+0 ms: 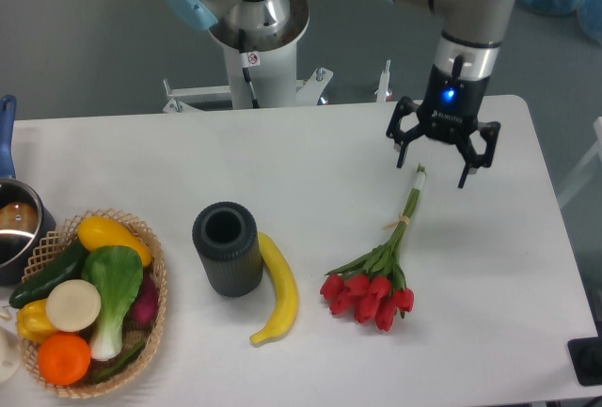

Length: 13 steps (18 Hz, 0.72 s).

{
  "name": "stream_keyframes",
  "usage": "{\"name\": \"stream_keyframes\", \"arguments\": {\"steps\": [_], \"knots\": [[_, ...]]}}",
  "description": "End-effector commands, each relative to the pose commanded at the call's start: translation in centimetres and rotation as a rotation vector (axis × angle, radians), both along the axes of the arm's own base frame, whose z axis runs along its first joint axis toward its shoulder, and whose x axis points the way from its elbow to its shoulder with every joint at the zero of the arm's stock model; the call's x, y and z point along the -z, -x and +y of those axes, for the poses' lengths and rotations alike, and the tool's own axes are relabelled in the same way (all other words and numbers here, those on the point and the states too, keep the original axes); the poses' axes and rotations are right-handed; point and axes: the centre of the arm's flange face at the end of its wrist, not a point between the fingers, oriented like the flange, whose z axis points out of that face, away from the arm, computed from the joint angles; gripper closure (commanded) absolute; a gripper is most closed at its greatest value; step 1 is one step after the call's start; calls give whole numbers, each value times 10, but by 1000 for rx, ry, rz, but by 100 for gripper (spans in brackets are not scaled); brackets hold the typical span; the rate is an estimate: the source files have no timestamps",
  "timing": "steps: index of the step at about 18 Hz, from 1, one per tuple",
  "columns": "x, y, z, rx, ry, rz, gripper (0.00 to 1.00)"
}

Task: Pick up the flowers from the table
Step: 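Move the open gripper over the green stems of the red tulips, then lower the gripper onto the tulip stems and close it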

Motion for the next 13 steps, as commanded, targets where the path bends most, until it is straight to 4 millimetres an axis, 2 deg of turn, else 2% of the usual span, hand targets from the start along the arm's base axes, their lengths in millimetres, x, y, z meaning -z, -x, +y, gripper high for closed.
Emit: {"name": "stream_keyframes", "arguments": {"steps": [7, 13], "knots": [[58, 20, 12, 16, 28, -65, 0], [97, 25, 35, 51, 100, -92, 0]]}}
